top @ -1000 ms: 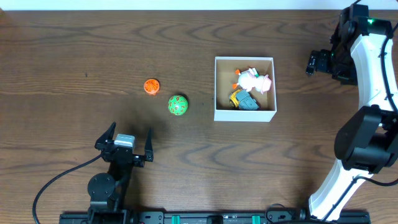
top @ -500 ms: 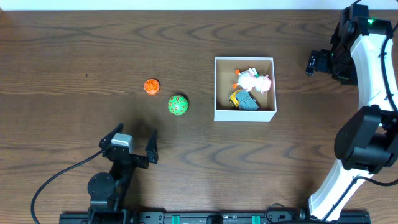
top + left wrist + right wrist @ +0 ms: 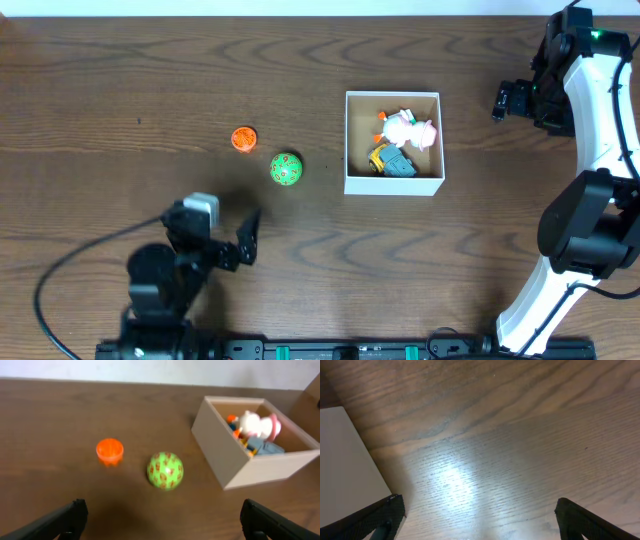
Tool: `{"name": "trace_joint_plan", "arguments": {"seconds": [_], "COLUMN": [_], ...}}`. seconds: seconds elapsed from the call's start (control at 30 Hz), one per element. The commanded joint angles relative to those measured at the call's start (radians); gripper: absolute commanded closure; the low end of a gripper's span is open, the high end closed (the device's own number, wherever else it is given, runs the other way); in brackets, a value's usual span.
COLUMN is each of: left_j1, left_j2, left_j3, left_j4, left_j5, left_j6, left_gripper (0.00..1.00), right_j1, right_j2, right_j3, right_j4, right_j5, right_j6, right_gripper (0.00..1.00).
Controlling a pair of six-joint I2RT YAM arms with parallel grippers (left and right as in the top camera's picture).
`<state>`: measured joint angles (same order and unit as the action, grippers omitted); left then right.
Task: Pack container
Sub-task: 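Move the left gripper toward the green numbered ball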
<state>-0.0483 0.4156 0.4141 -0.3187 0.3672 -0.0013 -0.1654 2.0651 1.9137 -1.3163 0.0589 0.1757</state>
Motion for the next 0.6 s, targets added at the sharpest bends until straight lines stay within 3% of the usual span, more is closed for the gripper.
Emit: {"name": "trace_joint_plan", "arguments": {"seconds": [0.0,0.1,0.27,0.33,0.43,0.57], "left_j1": [0.003,0.003,0.002,-0.016,-0.092,-0.248], "left_j2": [0.179,0.333,0.456,0.481,0.512,0.592], "left_j3": [0.175,0.303,0.34,0.357,0.393,0.47], "left_j4": [-0.079,-0.173,-0.088,-0.096,-0.143,-0.22], "left_j5": [-0.02,0.011,0.184,0.124,-0.147,-0.381], "left_j6": [0.061,0.072,0.007,-0.009,-0.101,-0.103], "left_gripper": [0.02,0.02,0.02,0.02,0.02,0.02], "right_j1": [-0.006,-0.006,-0.005,-0.005,-0.006,-0.006], "right_j2": [-0.01,-0.01,-0.01,-0.01,-0.01,-0.01], "right_j3": [-0.005,-0.005,-0.005,-0.005,-0.005,-0.005], "right_j4": [0.0,0.0,0.0,0.0,0.0,0.0], "right_j5": [0.005,0.005,0.004,0.004,0.005,0.005], "right_j6": [0.011,0.011,0.011,0.011,0.011,0.011], "right_gripper": [0.01,0.01,0.01,0.01,0.01,0.01]}}
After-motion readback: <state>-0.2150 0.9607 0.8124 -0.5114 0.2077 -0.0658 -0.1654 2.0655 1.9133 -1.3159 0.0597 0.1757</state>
